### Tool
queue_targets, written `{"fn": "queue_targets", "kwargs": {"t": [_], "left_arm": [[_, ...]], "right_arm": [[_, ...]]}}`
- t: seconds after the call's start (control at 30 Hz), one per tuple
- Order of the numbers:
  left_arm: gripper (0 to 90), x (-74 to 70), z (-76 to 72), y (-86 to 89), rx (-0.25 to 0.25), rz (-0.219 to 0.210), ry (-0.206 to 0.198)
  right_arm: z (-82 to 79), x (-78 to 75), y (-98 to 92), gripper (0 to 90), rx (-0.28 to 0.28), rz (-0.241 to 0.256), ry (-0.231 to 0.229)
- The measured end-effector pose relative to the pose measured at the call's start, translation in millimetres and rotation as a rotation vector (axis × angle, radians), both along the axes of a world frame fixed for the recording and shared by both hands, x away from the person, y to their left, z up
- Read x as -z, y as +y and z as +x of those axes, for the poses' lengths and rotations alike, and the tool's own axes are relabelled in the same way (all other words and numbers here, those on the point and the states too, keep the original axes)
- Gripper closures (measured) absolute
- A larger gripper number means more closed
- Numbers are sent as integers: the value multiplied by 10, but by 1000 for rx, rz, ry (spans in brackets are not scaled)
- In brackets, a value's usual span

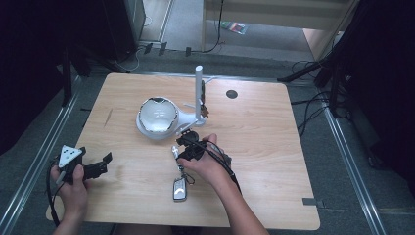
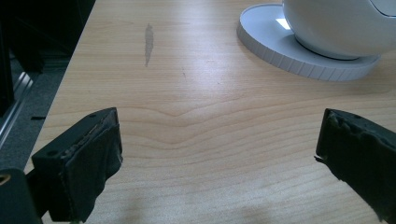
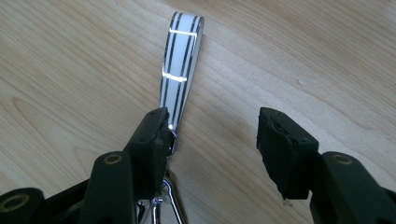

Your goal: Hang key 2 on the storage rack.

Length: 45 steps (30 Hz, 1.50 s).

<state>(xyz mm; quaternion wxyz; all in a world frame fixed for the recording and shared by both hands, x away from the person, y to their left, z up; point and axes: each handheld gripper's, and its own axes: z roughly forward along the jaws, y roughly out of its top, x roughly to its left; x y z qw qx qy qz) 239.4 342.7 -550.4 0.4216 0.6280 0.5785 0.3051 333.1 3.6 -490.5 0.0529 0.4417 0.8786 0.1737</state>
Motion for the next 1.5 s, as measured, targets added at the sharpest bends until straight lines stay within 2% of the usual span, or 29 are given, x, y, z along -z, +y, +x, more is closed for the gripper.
{"fn": "queue_targets", "kwargs": {"t": [0.1,0.33,0.47,0.73,0.9,1.07,1.13,1.2,1.3,1.5], "left_arm": [[7,0,0,2,1,0,1],[7,0,0,4,1,-3,1],[7,0,0,4,2,-3,2],[7,0,3,4,2,-4,2],[7,-1,3,5,3,-3,4],[7,0,3,6,3,-4,3],[7,0,3,6,3,-4,4],[7,0,3,7,3,-5,3],[7,0,3,8,4,-6,4],[7,0,4,4,2,-5,5]], "right_arm": [[-5,23,34,455,-5,-5,13],[4,47,101,464,21,3,103],[12,68,128,468,32,-6,125],[22,77,143,577,82,-3,159],[5,107,197,607,63,-23,190],[-20,153,269,644,45,-65,198],[-21,172,290,668,56,-80,200],[-10,176,289,690,52,-79,188],[-10,175,302,739,54,-103,180],[-61,175,354,750,34,-151,142]]}}
